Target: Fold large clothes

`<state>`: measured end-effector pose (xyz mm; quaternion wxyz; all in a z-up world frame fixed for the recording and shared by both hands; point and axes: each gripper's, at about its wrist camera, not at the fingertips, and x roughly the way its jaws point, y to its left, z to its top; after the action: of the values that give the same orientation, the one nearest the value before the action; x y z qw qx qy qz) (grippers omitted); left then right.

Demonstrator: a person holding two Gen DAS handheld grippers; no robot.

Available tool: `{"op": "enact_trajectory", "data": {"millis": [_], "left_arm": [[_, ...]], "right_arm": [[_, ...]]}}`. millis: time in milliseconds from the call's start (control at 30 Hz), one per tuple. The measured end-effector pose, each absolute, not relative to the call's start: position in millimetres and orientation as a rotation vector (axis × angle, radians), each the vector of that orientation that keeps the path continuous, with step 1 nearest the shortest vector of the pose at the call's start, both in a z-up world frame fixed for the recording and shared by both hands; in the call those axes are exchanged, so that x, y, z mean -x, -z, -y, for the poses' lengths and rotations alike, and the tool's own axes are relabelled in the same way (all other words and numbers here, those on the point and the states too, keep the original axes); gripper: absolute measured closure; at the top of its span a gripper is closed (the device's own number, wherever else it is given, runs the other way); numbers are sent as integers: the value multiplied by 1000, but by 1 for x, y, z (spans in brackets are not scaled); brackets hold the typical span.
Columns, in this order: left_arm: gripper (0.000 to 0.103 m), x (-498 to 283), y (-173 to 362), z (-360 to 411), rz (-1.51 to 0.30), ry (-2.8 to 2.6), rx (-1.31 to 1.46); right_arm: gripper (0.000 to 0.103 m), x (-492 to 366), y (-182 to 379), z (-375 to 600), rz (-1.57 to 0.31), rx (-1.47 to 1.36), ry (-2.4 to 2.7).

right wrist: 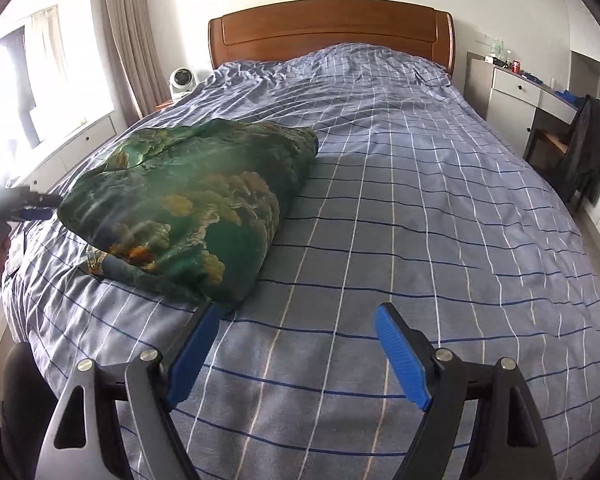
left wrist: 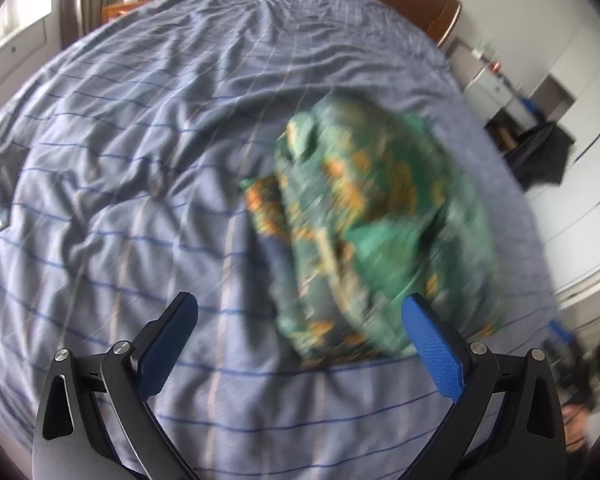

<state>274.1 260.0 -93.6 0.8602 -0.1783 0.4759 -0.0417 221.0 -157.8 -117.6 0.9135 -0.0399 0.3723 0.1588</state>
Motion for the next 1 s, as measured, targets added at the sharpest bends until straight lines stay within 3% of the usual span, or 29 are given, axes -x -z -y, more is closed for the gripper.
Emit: {"op": "enact_trajectory", "data": {"millis": [133, 267, 567, 700, 1000], "left_arm": [[1, -308, 61, -264, -958, 180, 511], [1, -353, 53, -246, -1030, 239, 478], [2, -375, 140, -241, -1250, 136, 443], [1, -367, 180, -255, -1285, 166, 559], [0, -366, 205, -255, -1266, 241, 628]], "right_arm": [[21, -225, 122, 154, -783, 82, -336], [21, -231, 119, 150, -783, 60, -351], [21, -256, 99, 131, -743, 72, -409], [21, -279, 97, 119, -753, 49, -461], [21, -373, 144, 125, -936, -152, -587]]}}
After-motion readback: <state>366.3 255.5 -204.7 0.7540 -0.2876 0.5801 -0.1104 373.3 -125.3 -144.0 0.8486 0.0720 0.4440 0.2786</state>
